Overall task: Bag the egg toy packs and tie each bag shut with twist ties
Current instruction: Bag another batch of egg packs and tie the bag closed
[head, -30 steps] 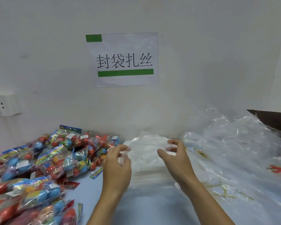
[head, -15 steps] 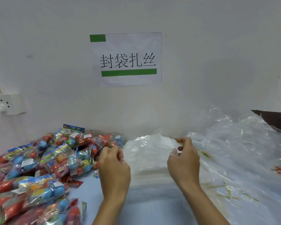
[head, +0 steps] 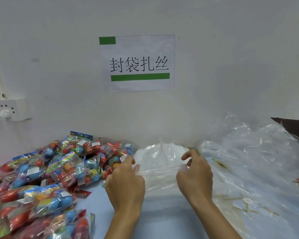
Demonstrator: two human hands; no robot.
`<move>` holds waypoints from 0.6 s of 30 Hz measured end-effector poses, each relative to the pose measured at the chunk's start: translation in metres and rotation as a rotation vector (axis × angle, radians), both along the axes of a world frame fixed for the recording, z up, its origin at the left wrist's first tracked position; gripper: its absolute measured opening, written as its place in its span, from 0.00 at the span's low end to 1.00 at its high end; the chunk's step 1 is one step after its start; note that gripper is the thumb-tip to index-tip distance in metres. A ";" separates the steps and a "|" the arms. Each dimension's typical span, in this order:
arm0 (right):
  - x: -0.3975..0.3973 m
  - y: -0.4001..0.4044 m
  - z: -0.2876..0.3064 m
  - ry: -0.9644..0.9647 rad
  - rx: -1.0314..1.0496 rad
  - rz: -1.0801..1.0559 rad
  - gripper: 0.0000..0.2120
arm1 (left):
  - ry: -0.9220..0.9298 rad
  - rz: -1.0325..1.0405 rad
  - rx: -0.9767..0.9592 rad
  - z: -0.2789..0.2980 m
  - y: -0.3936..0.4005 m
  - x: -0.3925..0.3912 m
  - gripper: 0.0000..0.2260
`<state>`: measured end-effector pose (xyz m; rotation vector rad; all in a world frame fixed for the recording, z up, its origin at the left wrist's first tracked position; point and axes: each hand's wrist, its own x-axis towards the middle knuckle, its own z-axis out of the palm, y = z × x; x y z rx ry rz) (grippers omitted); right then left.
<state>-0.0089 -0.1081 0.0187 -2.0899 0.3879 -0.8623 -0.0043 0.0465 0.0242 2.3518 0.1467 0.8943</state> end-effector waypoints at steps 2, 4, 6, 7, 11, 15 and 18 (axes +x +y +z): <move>0.002 -0.001 -0.001 -0.020 0.023 0.034 0.15 | -0.041 -0.076 0.081 -0.003 -0.004 0.004 0.25; 0.003 0.000 0.000 -0.017 0.051 0.143 0.15 | -0.040 -0.093 0.235 -0.004 -0.007 0.006 0.32; 0.001 0.004 0.001 0.012 0.014 0.262 0.15 | -0.029 -0.103 0.374 -0.004 -0.011 0.005 0.30; 0.000 0.007 0.000 0.053 -0.039 0.298 0.14 | -0.020 -0.095 0.411 -0.003 -0.012 0.004 0.25; 0.000 0.005 -0.001 0.210 -0.178 0.157 0.11 | 0.042 0.054 0.307 0.004 0.000 0.002 0.16; 0.001 -0.003 -0.001 0.023 -0.105 0.023 0.14 | -0.074 0.006 0.213 0.004 -0.002 0.002 0.22; 0.002 0.000 -0.001 -0.002 -0.052 0.209 0.19 | -0.114 -0.110 0.275 0.002 -0.006 0.002 0.33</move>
